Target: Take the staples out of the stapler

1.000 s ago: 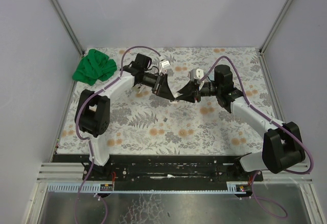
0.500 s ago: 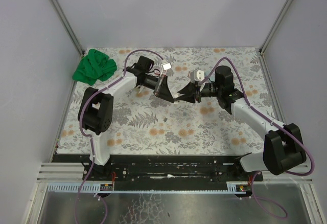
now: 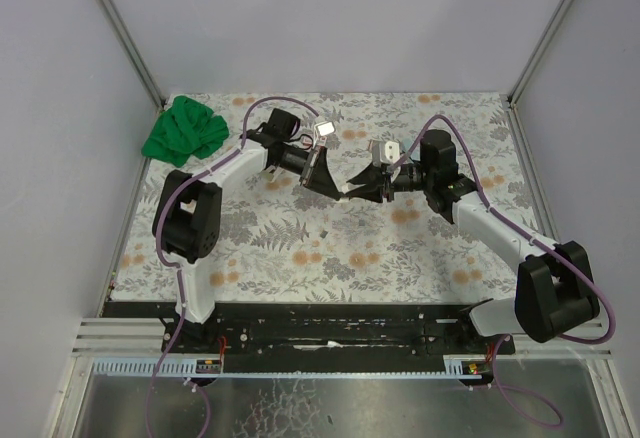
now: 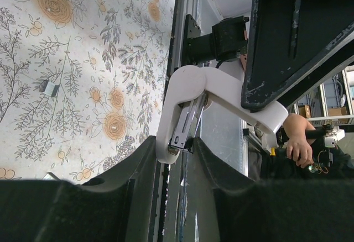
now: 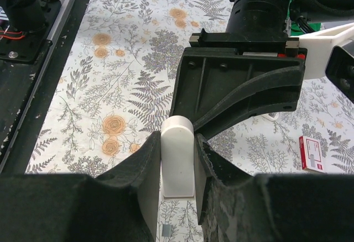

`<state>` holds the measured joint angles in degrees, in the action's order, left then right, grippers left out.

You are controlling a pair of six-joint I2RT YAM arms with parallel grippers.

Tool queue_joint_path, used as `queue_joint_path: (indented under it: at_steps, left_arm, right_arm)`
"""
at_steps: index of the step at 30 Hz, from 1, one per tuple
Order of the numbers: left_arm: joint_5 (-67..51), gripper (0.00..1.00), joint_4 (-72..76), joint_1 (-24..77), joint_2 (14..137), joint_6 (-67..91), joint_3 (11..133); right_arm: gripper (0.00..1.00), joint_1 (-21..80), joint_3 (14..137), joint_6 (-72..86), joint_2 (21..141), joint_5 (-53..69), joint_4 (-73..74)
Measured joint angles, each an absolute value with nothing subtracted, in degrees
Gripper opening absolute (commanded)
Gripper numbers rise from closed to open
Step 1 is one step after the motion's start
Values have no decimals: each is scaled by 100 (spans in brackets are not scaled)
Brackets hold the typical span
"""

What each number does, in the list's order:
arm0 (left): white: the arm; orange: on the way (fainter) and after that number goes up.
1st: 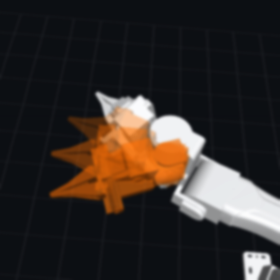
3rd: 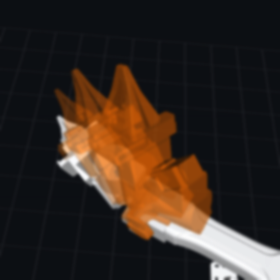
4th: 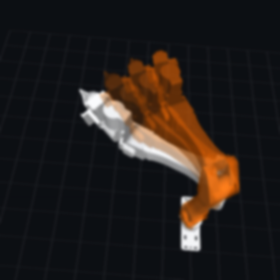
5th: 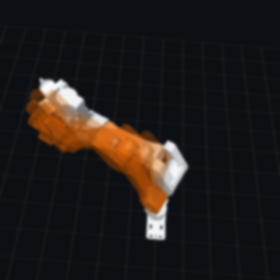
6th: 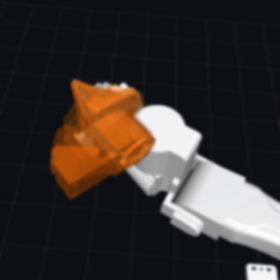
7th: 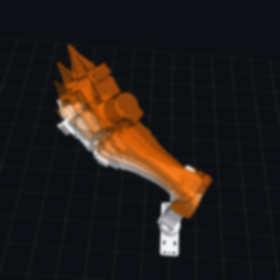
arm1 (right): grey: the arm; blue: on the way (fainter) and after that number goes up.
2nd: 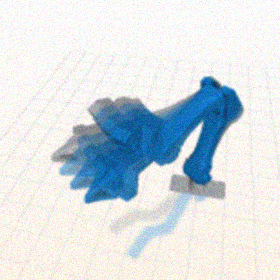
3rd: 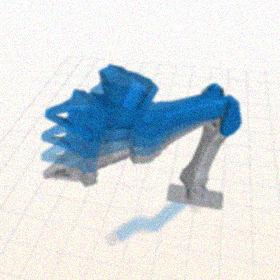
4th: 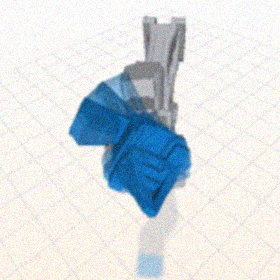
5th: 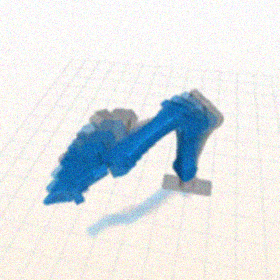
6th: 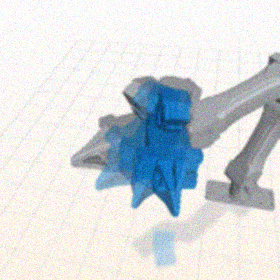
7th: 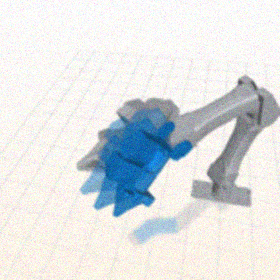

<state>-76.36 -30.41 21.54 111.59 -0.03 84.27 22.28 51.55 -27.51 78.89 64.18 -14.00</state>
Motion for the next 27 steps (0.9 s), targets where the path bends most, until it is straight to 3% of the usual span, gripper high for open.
queue_joint_path:
  at_steps: [11,14,27]
  left_arm:
    - [-6965,25,-3026,2154,11159,342,8484]
    - [-6523,24,-3015,2152,11148,456,8514]
    - [-4355,25,-2665,2187,10422,875,8458]
  right_arm:
    - [85,2228,5155,-2521,7929,6215,-1431]
    - [99,2231,5155,-2099,8014,6014,-1581]
    - [99,2539,5970,-10,8779,3583,-1022]
